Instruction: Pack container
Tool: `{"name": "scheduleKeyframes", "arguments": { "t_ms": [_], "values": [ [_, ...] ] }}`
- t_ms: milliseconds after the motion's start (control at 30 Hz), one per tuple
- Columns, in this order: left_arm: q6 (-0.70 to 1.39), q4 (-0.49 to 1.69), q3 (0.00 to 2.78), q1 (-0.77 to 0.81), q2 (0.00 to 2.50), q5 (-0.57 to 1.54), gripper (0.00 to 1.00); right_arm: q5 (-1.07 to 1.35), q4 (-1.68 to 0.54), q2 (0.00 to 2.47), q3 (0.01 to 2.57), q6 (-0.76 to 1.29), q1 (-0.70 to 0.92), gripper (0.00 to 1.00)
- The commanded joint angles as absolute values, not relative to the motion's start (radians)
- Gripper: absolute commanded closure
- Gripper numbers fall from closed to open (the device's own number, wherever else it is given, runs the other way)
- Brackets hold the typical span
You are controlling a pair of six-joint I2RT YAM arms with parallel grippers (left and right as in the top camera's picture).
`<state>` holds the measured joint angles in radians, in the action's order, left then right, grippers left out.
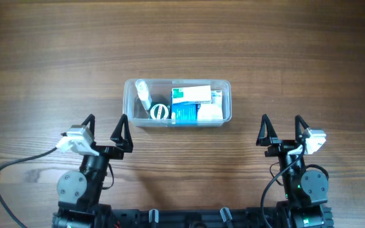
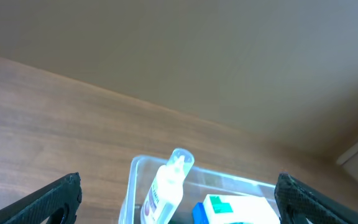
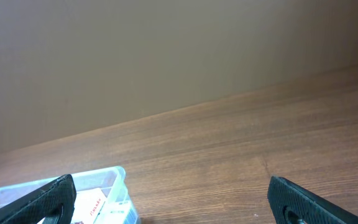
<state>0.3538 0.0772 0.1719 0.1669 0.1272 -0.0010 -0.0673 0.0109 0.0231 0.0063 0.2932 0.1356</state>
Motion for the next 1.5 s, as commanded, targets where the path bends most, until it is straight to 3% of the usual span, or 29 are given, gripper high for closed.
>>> {"name": "scheduleKeyframes", "arguments": {
  "t_ms": [0, 567, 1467],
  "values": [
    [0.356, 0.072, 0.114, 0.160, 0.057, 0.011, 0.00, -0.051, 0.013, 0.027, 0.005, 0.299, 0.136, 0.00],
    [0.348, 0.074, 0.006, 0.081, 0.002, 0.011, 0.00, -0.051, 0.013, 0.027, 0.005, 0.299, 0.136, 0.00],
    [0.348, 0.074, 0.006, 0.081, 0.003, 0.011, 0.00, -0.051, 0.013, 0.027, 0.005, 0.299, 0.136, 0.00]
  ]
}}
